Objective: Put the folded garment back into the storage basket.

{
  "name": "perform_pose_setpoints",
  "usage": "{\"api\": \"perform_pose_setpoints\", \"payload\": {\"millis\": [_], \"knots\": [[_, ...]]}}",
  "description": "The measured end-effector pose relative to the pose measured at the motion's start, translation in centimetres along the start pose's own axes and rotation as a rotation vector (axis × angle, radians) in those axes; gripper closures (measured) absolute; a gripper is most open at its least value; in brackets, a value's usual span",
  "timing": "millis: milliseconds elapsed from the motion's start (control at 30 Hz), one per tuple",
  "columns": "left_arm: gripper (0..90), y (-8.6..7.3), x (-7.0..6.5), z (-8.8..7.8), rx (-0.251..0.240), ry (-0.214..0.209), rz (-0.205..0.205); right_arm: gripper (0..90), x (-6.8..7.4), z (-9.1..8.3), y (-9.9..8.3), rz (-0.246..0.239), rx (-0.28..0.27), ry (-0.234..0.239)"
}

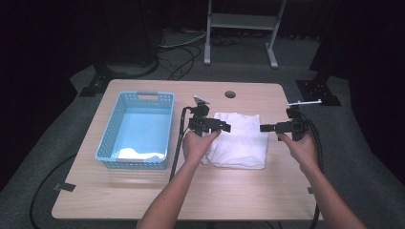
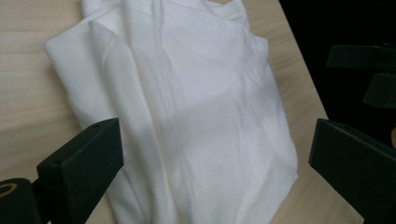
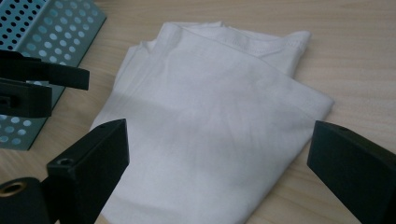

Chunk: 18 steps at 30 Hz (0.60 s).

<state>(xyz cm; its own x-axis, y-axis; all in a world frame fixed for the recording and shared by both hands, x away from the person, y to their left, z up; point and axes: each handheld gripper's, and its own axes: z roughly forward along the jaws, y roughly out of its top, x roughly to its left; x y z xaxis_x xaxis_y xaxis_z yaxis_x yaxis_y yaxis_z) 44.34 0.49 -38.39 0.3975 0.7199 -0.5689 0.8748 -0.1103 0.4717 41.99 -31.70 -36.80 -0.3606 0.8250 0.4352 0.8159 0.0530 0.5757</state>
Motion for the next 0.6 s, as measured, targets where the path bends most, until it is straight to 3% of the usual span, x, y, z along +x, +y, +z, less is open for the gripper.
{"api": "perform_pose_setpoints", "payload": {"millis": [500, 600], "knots": [[5.9, -0.3, 0.6, 1.1, 0.071, 0.077, -0.02, 6.8, -1.0, 1.7, -0.2, 0.041, 0.127, -0.049], [5.9, -0.3, 0.9, 1.2, 0.09, 0.096, -0.032, 10.7, -1.1, 2.0, -0.3, 0.047, 0.154, -0.057]]}}
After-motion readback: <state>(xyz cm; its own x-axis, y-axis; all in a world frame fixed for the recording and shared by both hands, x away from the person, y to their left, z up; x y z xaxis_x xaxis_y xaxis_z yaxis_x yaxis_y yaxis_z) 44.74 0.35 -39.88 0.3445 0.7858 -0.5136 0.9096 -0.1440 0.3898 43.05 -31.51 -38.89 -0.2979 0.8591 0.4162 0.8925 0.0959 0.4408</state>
